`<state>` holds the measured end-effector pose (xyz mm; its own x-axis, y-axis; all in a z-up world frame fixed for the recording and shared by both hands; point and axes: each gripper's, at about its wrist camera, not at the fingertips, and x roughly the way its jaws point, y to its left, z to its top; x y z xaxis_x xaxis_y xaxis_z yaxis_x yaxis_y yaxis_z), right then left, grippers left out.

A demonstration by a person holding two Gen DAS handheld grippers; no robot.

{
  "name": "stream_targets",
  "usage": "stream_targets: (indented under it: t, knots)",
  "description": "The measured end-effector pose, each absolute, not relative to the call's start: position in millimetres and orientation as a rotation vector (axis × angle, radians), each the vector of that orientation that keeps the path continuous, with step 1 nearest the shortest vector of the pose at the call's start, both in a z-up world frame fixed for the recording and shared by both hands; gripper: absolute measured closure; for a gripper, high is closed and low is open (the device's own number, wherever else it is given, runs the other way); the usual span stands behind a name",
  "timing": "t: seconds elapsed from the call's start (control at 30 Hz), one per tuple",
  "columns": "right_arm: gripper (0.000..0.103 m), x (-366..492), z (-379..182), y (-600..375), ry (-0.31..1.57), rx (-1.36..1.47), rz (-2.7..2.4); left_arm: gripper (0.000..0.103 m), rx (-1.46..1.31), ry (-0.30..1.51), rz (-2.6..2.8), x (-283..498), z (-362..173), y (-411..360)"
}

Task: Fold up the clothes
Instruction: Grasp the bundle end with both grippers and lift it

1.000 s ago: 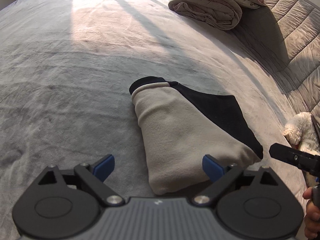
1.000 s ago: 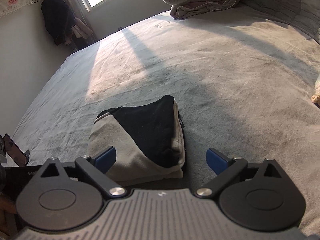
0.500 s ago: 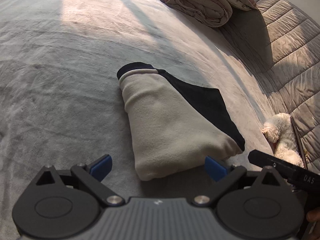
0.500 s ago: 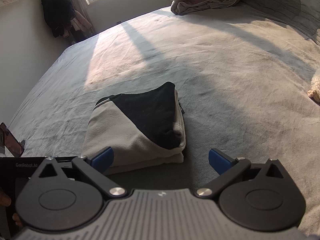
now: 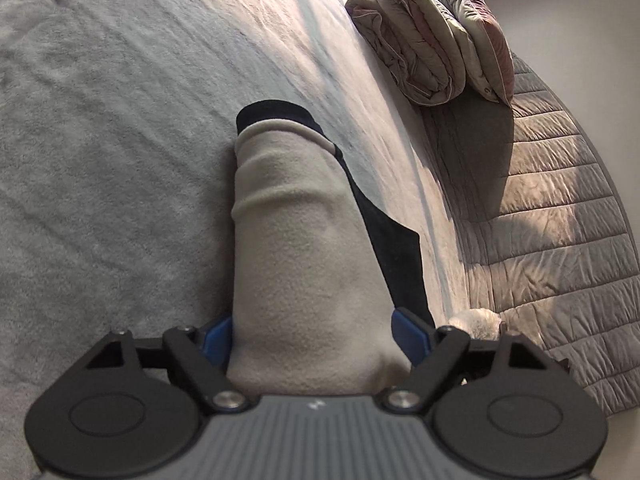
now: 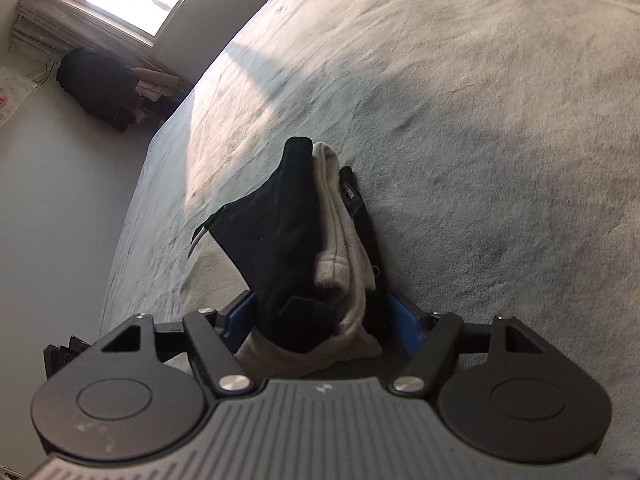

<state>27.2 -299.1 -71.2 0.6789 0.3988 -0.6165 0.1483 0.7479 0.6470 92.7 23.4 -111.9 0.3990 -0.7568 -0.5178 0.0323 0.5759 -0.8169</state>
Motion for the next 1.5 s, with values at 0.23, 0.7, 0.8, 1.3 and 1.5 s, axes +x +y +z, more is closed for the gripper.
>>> stream_targets:
  t: [0.23,0.7,0.8,1.3,1.5]
  knots:
    - [0.036,39,-86,-301,0.809,0.823,0.2,0.035,-0.898,1.009,-0.554,98,-117,27]
    - [0.055,37,-63,-299,0.725,0.871,0.218,0.059,-0.816,0.943,-0.549,104,-88,14]
    - [0.055,42,-51,-304,0.701,0.861,0.215,0.059,-0.79,0.931,-0.566,113,-73,5]
    - [0.055,97,-34,-438,0.53,0.865,0.085,0.059,-0.63,0.872,-0.697,228,-48,-149]
    - [0.055,119,-41,-497,0.462,0.825,-0.006,0.059,-0.626,0.858,-0.736,264,-70,-214]
